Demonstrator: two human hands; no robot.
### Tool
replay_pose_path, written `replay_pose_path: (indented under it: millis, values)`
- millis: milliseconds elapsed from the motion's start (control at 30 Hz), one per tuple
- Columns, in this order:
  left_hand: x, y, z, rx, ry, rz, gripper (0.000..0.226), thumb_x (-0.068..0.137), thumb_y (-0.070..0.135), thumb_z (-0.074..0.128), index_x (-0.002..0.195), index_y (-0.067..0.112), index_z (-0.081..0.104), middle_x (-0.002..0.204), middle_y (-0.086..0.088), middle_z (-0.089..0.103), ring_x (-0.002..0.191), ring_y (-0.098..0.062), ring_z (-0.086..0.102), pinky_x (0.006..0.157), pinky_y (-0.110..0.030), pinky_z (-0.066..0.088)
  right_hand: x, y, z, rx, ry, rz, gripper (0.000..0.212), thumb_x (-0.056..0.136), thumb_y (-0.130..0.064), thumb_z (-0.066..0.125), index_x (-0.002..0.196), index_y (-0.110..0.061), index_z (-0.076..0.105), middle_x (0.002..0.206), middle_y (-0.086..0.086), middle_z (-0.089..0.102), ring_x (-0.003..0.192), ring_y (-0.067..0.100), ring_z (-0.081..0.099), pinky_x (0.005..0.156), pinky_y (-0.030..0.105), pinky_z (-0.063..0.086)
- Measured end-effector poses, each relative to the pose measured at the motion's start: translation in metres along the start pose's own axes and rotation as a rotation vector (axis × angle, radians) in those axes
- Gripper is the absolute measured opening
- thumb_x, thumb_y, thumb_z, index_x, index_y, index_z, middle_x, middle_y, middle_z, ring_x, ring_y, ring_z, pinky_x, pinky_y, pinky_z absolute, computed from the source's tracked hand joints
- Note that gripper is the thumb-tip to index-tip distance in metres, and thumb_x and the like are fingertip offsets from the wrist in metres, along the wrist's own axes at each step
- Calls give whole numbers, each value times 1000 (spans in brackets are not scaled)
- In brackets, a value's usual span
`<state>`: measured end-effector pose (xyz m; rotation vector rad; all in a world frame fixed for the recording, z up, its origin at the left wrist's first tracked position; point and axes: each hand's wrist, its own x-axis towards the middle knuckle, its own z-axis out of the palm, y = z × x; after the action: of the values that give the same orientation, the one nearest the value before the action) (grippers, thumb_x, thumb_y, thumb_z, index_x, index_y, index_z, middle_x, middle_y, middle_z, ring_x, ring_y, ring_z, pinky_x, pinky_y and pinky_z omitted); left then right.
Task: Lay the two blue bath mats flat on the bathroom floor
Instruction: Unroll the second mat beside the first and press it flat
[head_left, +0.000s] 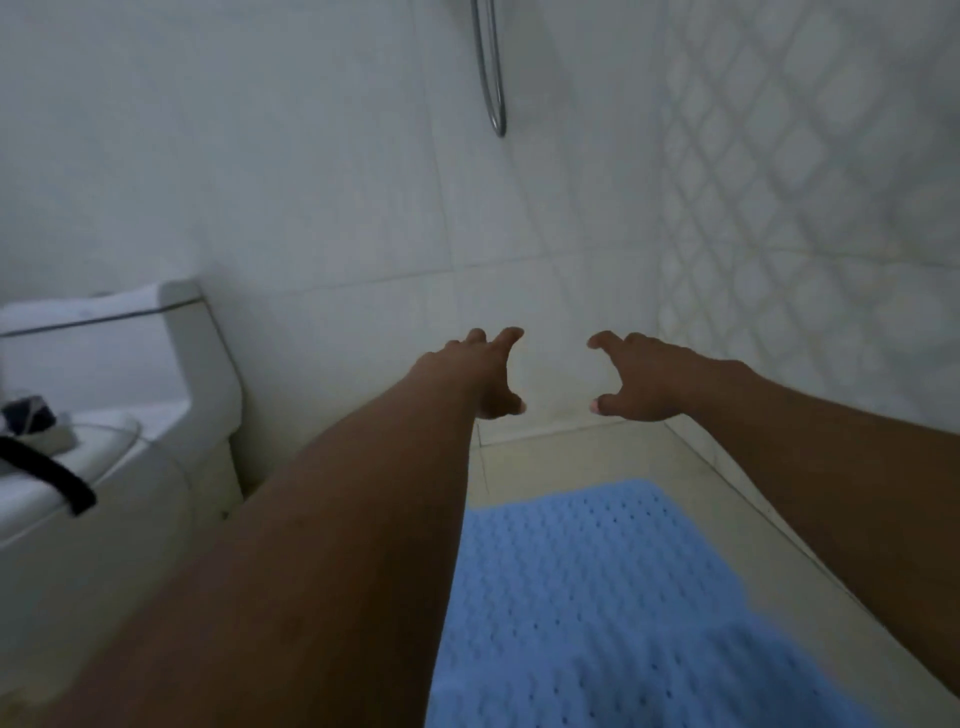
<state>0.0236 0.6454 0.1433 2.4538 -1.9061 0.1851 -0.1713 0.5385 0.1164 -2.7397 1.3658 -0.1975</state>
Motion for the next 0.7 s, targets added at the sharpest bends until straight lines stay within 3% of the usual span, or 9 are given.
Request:
replay_pose_path:
  millis: [300, 700]
  values:
    - [-2, 6, -40, 44, 30, -6, 98, 87, 58, 69, 160, 41, 5, 161, -5, 29, 143, -34, 39, 107, -58, 39, -3, -5, -34, 28, 71, 17, 92, 87, -57, 67, 157, -31, 12, 157, 14, 30, 138, 35, 44, 110, 52, 42]
    - [64, -30, 83, 64, -159, -2, 104, 83, 62, 71, 159, 42, 4, 163, -7, 25, 142, -38, 42, 110, -60, 38, 63, 10, 55, 105, -21, 15, 89, 88, -49, 71, 156, -25, 20, 152, 19, 36, 136, 35, 43, 109, 46, 42]
